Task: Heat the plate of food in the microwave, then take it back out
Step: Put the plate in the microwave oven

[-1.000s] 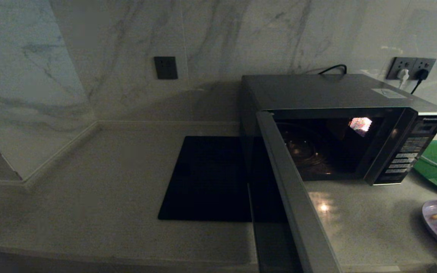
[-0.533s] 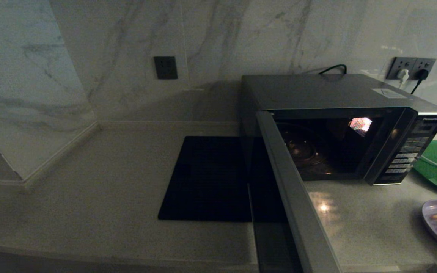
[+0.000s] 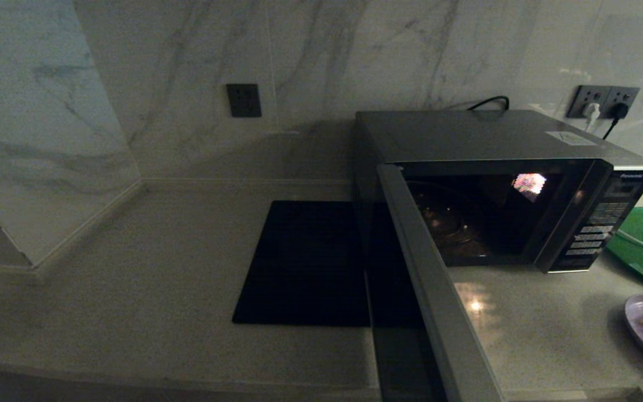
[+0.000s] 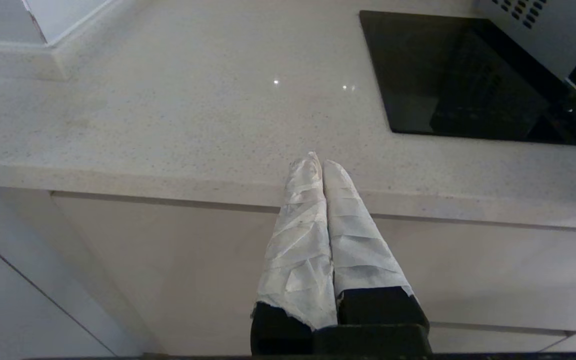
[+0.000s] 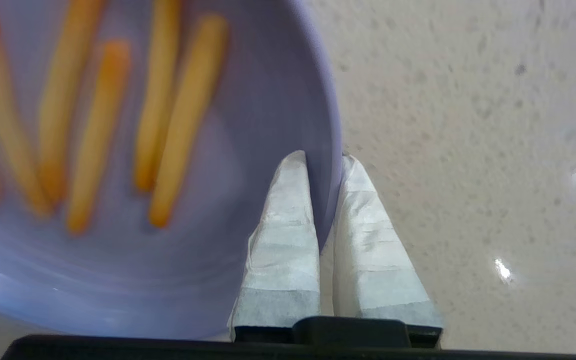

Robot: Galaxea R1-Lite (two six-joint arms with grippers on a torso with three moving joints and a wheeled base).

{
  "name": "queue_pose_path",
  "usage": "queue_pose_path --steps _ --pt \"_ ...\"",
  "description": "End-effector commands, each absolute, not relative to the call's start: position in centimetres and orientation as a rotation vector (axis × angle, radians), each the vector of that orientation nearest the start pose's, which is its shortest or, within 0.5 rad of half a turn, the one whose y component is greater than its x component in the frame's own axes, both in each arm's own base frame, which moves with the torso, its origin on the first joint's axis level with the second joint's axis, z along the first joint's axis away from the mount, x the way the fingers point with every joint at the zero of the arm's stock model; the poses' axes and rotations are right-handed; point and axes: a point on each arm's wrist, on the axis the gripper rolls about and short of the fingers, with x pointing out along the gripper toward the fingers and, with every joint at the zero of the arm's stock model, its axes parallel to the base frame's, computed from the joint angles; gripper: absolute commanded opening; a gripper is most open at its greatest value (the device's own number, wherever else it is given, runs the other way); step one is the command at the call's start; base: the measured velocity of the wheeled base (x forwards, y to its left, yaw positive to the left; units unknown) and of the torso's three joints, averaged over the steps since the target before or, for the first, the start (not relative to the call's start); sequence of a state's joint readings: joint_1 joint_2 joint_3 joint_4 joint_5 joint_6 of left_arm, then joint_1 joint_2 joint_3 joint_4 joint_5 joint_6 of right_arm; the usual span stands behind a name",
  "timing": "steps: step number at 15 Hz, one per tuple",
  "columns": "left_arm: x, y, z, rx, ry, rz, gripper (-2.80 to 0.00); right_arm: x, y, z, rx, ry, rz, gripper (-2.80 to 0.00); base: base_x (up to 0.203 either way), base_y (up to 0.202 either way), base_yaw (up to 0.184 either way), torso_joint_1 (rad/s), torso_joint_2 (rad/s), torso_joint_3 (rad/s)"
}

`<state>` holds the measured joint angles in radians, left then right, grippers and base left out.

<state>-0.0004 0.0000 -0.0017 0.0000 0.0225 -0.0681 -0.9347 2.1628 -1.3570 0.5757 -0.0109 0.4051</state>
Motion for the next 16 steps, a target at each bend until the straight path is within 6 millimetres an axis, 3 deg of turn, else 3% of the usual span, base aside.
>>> queue_pose_path --steps 1,7,12,16 --pt "-2.3 0.1 7.6 -0.069 -0.002 0.023 -2.8 21.5 -29.1 7.6 0.96 1.126 -1.06 -2.8 0.0 0.0 0.0 0.0 0.0 0.0" --pt "-2.3 0.1 7.6 -0.069 -0.002 0.023 -2.8 21.3 -28.8 7.8 0.964 1.123 -1.052 -2.8 0.0 0.0 0.0 0.0 0.0 0.0" --pt "-2.3 0.1 7.6 -0.069 -0.002 0.023 -2.8 21.0 -28.2 10.9 0.939 1.038 -0.972 -2.8 0.0 0.0 0.0 0.0 0.0 0.0" --pt "-2.3 0.1 7.6 -0.069 -0.002 0.023 -2.8 20.9 -27.8 11.9 0.959 1.002 -0.919 -2.8 0.0 0.0 0.0 0.0 0.0 0.0"
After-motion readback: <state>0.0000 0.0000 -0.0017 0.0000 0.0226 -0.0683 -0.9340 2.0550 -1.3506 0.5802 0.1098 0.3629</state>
